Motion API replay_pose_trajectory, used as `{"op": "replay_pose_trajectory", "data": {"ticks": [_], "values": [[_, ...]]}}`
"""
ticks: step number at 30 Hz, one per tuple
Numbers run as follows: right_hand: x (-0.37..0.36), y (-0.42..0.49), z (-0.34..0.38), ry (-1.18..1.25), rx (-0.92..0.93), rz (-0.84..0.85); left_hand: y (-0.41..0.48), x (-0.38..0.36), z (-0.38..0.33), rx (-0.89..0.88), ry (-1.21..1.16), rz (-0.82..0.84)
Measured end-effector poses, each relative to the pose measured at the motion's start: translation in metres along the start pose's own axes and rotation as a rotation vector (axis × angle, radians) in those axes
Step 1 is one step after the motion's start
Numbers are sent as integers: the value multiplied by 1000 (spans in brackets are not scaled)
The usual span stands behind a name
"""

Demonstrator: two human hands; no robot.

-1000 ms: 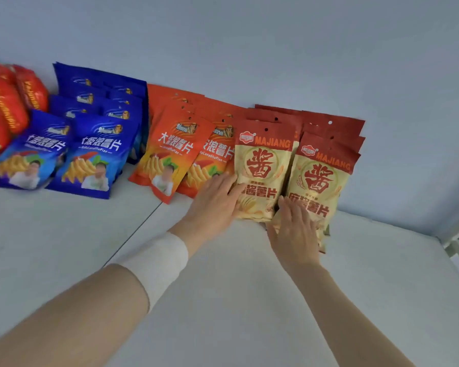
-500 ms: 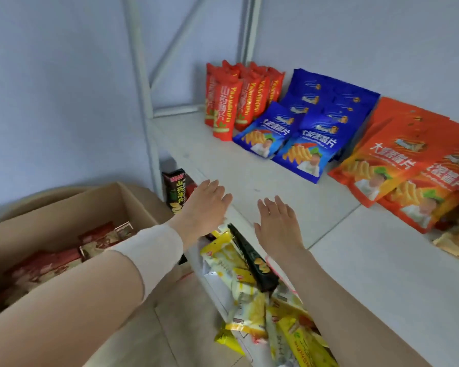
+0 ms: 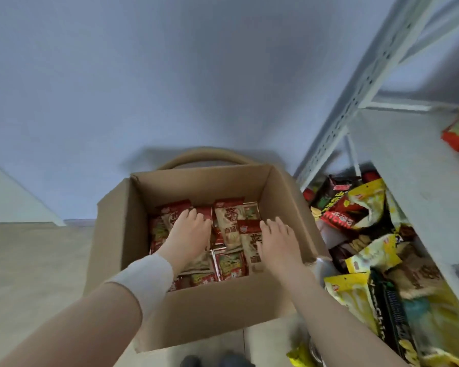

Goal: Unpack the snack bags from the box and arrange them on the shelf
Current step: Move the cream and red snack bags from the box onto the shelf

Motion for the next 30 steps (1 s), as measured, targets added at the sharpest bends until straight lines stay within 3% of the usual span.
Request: {"op": "replay_pose_trajectory", "data": {"ticks": [4, 8, 13, 18, 22, 27, 30], "values": [[-52, 47, -2, 34, 5, 124, 22, -67, 7, 67, -102, 184], [-106, 77, -20, 60, -34, 302, 35, -125, -5, 218, -347, 375], [-174, 111, -74, 274, -368, 442, 52, -196, -25, 456, -717, 575], [-265, 146, -125, 431, -753, 445, 98, -287, -35, 948, -1183, 583], [-308, 157, -147, 501, -910, 376, 123, -332, -49, 1117, -1206, 554], [-319, 148, -143, 442, -891, 391, 122, -335, -62, 1228, -1136, 464], [-321, 144, -143, 559, -910, 428, 118, -330, -63, 1243, -1051, 506]]}}
Point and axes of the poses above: each hand's wrist, its own y-axis towards the middle knuckle, its own x-axis out of the back of the hand, z = x × y, the point moved 6 cm from there along y, towards the middle knuckle, and after that the axes turned 11 degrees about y, right-handed, at the moved point
